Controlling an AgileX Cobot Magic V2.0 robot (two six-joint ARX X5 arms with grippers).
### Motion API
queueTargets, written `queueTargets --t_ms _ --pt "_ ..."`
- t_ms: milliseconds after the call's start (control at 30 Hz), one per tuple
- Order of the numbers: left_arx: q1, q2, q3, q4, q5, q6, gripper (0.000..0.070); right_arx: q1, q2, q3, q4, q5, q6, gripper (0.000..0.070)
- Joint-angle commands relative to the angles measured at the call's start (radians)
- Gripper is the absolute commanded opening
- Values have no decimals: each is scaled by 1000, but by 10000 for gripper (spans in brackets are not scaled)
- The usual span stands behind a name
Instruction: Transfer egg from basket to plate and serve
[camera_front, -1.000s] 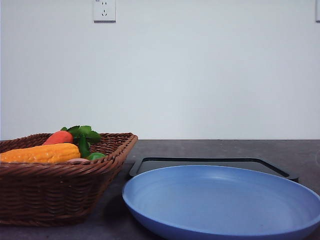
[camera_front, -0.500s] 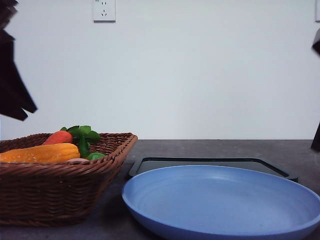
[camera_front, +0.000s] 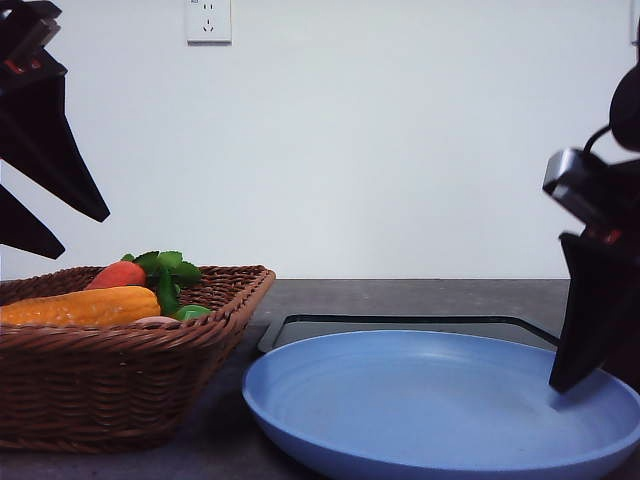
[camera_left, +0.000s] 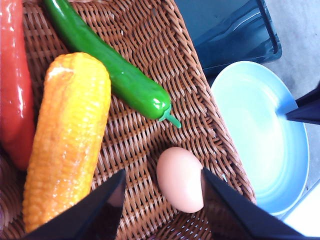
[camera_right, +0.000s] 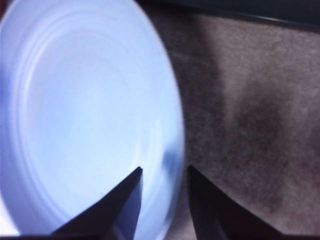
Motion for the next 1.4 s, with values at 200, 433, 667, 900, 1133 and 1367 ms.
queueTargets --t_ms 200,433,667,900,1133,1367 --pt "-5 11 15 8 8 -2 308 6 20 8 15 4 22 0" --pt "-29 11 15 6 9 -48 415 -1 -79 8 -30 19 40 0" --pt "-107 24 16 5 8 -57 444 -51 -262 8 -153 91 40 0" --pt "-181 123 44 6 -36 -72 443 -115 -431 8 -219 110 39 0" --pt "-222 260 76 57 -87 -68 441 -146 -520 8 -239 110 39 0" --pt "-228 361 77 78 -87 -43 424 -148 -543 8 -267 111 37 0"
